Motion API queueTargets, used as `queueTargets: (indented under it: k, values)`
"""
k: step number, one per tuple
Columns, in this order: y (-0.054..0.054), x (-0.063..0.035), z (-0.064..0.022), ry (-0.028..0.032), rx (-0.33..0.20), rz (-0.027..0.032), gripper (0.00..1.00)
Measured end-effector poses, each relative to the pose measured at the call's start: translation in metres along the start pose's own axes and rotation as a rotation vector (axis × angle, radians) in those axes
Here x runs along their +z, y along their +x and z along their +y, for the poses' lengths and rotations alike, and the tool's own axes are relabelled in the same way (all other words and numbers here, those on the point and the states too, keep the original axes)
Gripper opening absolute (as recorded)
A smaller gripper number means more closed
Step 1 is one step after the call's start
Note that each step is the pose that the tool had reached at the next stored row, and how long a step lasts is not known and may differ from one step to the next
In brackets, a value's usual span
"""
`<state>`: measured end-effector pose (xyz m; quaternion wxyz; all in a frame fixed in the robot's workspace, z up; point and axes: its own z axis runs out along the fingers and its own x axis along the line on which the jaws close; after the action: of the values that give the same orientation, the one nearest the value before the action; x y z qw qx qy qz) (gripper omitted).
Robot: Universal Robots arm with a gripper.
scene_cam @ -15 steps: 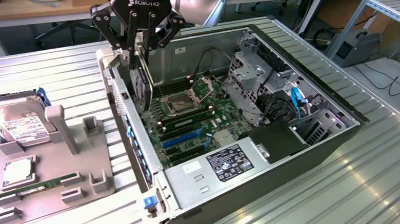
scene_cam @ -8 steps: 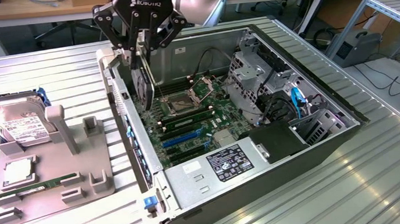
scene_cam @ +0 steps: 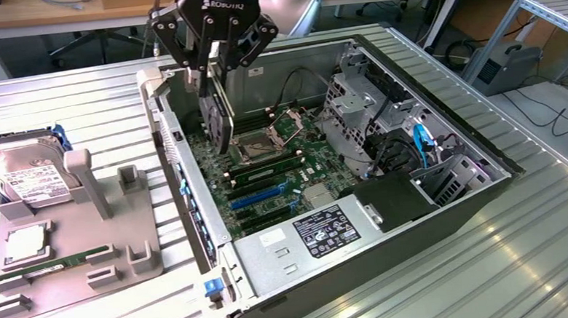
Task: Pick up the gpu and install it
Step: 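Pick up the gpu and move the gpu toward the slot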
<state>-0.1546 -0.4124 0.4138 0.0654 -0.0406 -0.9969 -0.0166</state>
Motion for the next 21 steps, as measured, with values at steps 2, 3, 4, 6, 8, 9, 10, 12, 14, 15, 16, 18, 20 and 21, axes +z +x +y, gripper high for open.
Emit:
queueTargets:
  k: [2, 3, 4, 6, 8, 9, 10, 12, 14, 15, 16, 18, 20, 21]
  values:
    - [-0.004, 0.0000, 0.0004, 0.0001, 0.000, 0.0001, 0.27]
    - [-0.007, 0.0002, 0.0005, 0.0000, 0.000, 0.0000, 0.27]
    - [-0.009, 0.0005, 0.0007, -0.0001, 0.000, 0.0000, 0.27]
    - [-0.014, 0.0011, 0.0010, 0.0000, 0.000, 0.0000, 0.27]
    - [-0.018, 0.0019, 0.0013, 0.0000, 0.000, 0.0000, 0.27]
    - [-0.020, 0.0024, 0.0015, 0.0000, 0.000, 0.0000, 0.27]
    - [-0.022, 0.0029, 0.0016, 0.0001, 0.000, 0.0001, 0.27]
    - [-0.026, 0.0043, 0.0019, 0.0000, 0.000, 0.0000, 0.27]
    - [-0.029, 0.0058, 0.0020, 0.0000, 0.000, 0.0000, 0.27]
    - [-0.030, 0.0066, 0.0021, 0.0000, 0.000, 0.0000, 0.27]
    - [-0.032, 0.0073, 0.0022, 0.0001, 0.000, 0.0000, 0.27]
    - [-0.035, 0.0087, 0.0024, -0.0001, 0.000, -0.0001, 0.27]
    - [-0.040, 0.0101, 0.0028, 0.0000, 0.000, 0.0000, 0.27]
    - [-0.043, 0.0107, 0.0030, 0.0001, 0.000, 0.0001, 0.27]
